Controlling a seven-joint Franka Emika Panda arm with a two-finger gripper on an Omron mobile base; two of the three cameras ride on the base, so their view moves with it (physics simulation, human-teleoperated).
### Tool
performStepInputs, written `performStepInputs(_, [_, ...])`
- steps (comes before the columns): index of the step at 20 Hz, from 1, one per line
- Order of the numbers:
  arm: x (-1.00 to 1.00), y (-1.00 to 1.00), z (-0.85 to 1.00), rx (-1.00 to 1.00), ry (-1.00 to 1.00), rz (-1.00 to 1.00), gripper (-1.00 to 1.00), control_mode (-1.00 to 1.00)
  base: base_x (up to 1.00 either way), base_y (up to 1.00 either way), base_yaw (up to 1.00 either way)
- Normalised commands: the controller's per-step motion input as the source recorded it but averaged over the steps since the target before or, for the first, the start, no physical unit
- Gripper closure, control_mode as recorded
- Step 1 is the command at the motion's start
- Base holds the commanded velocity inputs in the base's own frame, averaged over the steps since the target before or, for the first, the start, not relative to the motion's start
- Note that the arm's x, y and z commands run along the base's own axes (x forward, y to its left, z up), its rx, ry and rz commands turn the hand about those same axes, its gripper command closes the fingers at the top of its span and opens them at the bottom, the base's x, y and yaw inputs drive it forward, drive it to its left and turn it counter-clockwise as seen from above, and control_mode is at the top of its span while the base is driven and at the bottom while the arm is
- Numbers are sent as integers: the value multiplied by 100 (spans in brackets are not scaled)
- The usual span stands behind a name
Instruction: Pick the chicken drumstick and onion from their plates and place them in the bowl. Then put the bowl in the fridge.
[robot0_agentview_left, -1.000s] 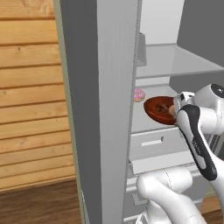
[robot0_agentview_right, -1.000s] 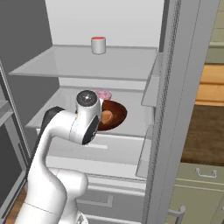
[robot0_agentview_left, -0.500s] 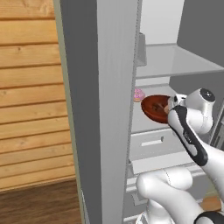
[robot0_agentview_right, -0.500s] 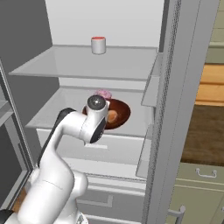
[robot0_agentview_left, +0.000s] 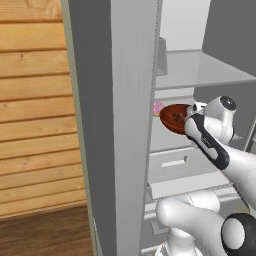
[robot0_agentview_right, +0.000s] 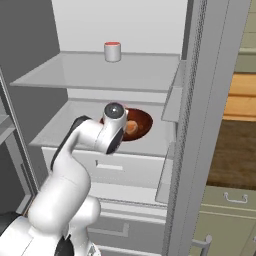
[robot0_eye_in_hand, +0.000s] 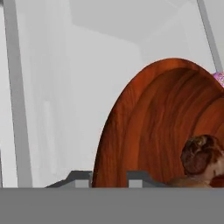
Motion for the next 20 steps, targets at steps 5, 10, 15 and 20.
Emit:
performStepInputs(5, [-18,0,7,0,-13,-2,-100,-100,0,0,0])
performStepInputs(10, [-96,9,48,0,-7,-18,-100,-100,0,0,0])
performStepInputs(15, [-100,44,51,4,5,-24,-100,-100,0,0,0])
performStepInputs(20, [-100,11,50,20,7,-26,-100,-100,0,0,0])
